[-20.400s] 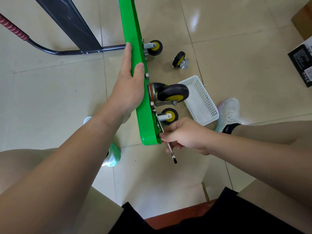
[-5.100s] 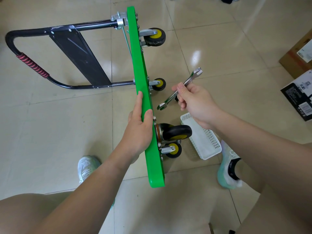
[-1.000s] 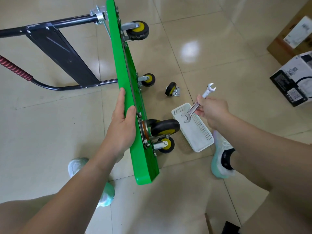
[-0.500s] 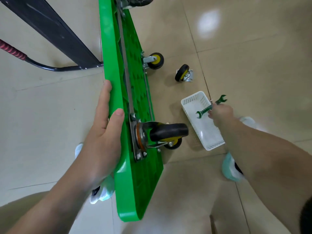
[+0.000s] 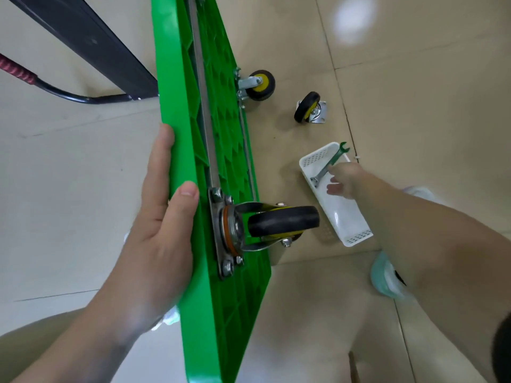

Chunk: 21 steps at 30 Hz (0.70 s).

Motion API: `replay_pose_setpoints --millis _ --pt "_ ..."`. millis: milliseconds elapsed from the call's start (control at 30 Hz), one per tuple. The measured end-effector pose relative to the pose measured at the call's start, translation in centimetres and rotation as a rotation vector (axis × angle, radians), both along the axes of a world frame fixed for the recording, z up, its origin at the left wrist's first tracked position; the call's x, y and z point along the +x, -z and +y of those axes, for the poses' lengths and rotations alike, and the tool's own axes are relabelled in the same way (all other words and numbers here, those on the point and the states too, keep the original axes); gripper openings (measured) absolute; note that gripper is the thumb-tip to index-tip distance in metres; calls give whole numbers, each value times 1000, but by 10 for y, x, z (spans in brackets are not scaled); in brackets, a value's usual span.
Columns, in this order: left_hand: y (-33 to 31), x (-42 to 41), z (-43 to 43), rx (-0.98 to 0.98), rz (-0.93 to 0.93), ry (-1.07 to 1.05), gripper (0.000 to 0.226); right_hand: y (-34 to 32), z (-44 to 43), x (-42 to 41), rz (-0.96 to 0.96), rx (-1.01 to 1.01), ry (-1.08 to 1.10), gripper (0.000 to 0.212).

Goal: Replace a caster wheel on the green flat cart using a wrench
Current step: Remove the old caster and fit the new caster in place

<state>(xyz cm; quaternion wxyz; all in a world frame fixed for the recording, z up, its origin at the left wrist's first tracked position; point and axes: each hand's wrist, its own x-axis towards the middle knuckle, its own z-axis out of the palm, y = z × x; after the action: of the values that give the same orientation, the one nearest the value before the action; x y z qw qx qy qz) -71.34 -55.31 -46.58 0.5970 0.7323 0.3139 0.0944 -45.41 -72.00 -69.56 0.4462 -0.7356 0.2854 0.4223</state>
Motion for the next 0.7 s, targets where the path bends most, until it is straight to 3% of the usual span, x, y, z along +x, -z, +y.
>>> replay_pose_setpoints --millis 200,333,400,500,567,700 --pt "-12 4 -3 53 87 19 58 -78 -23 -24 -129 -8 -190 27" --pt "-17 5 -6 50 76 38 58 -163 -41 -76 -189 -12 -333 21" --pt "-19 6 -8 36 57 48 58 -207 -49 -112 -161 72 -412 16" --pt "-21 6 -10 41 60 40 58 -257 -47 -161 -200 252 -595 24" --pt "-23 5 -12 30 45 34 58 -271 -38 -183 -256 330 -645 30" --pt "-26 4 -13 23 20 22 57 -259 -13 -201 -367 268 -716 39"
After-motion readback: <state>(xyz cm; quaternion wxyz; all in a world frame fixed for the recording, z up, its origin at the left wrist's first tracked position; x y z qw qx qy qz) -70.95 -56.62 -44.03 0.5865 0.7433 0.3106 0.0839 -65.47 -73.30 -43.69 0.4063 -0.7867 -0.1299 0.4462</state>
